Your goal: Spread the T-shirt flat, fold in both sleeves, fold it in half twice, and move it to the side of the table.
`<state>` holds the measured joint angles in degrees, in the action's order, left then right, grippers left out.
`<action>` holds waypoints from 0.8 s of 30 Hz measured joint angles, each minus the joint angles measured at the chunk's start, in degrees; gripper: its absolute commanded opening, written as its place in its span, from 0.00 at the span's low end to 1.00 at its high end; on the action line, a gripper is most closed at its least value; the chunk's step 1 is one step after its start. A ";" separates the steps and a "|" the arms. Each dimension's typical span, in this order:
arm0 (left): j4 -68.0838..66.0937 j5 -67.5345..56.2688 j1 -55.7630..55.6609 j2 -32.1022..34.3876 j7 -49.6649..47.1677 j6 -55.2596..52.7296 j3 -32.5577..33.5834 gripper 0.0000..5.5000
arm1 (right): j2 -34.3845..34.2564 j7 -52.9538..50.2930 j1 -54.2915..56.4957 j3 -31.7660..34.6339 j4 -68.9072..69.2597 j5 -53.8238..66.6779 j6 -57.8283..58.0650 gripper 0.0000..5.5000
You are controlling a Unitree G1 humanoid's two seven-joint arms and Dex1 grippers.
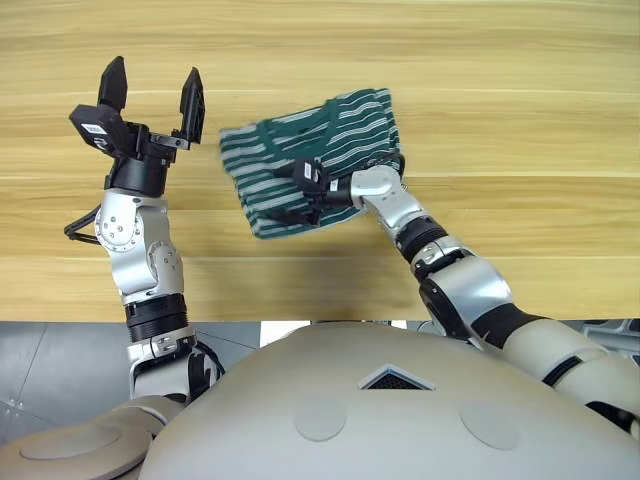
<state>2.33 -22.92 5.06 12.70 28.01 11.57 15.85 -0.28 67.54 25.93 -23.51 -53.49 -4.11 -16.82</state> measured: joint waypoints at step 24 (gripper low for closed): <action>5.64 1.70 2.27 -1.06 -0.81 0.04 -5.65 0.96 | 28.86 -4.71 -11.50 5.39 12.07 20.29 5.36 0.83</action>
<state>7.98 -21.22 7.33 11.64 27.20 11.61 10.20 28.57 62.83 14.44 -18.11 -41.42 16.17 -11.46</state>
